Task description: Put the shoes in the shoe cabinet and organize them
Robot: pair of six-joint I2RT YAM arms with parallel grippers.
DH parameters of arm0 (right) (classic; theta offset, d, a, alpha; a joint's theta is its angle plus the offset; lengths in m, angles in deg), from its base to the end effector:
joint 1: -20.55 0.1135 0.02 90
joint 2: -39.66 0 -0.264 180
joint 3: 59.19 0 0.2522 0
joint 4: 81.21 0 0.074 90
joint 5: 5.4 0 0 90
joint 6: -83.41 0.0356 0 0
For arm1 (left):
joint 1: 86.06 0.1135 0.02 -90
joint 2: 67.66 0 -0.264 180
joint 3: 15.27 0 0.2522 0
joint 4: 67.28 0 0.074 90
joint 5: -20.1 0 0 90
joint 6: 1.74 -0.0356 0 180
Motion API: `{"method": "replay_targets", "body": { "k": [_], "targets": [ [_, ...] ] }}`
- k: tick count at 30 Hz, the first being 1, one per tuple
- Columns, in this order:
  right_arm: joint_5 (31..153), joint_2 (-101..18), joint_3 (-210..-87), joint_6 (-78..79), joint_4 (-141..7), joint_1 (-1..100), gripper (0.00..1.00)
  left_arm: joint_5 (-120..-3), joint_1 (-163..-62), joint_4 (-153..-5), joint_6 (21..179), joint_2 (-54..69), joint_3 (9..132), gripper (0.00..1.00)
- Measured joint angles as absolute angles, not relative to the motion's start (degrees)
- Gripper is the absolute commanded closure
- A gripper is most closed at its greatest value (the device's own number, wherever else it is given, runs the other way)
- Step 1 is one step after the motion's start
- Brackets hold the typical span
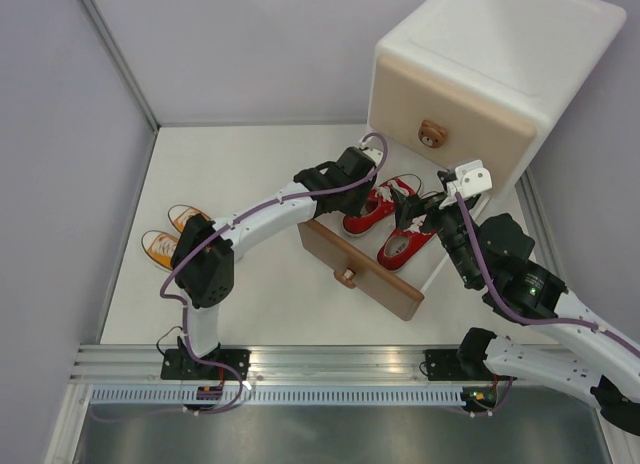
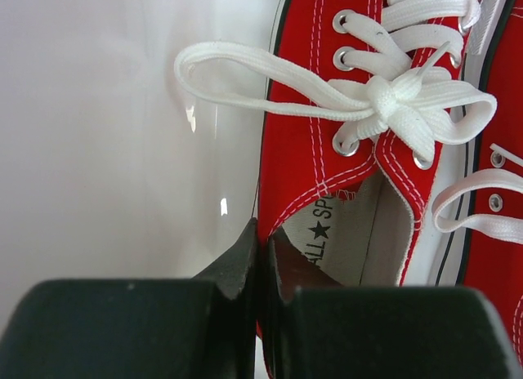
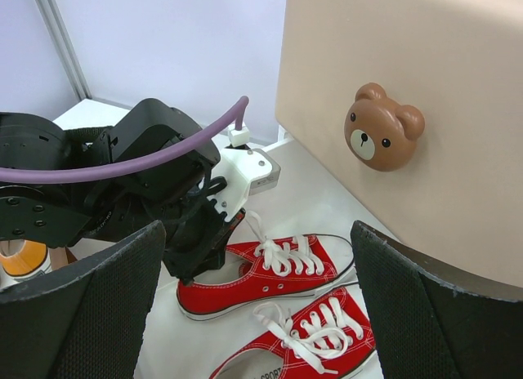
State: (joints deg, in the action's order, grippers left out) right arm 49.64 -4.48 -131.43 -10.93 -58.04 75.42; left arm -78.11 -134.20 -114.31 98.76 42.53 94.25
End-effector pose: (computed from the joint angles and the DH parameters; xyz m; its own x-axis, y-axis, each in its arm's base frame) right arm 0.1063 0.1157 0.4250 0.0752 -0.0009 -0.9972 -0.3370 0.9411 -0.0263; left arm 0.2953 -0.3219 0.2775 -0.6079 0.4082 -0.6810 0.5718 0.8202 -0.0188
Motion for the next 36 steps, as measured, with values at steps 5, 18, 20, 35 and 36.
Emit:
{"method": "replay_targets", "body": {
  "k": [5,18,20,35,36],
  "targets": [
    [49.66,-4.31,-131.39,-10.93,-58.04,75.42,0.02,-77.13,-134.2,-114.6,98.76,42.53,94.25,0.97],
    [49.7,-3.56,-131.39,-10.91,-58.02,75.42,0.02,-76.84,-134.27,-116.5,98.89,43.34,96.37,0.91],
    [49.75,-3.54,-131.39,-10.91,-58.02,75.42,0.02,-76.84,-134.31,-116.52,98.87,43.34,96.4,0.91],
    [50.29,-1.84,-131.39,-10.89,-57.95,75.42,0.02,-77.21,-134.94,-115.17,99.2,43.39,97.51,0.38],
    [50.34,-1.64,-131.39,-10.86,-57.95,75.42,0.02,-77.28,-134.94,-115.14,99.2,43.39,97.53,0.32]
  ]
}}
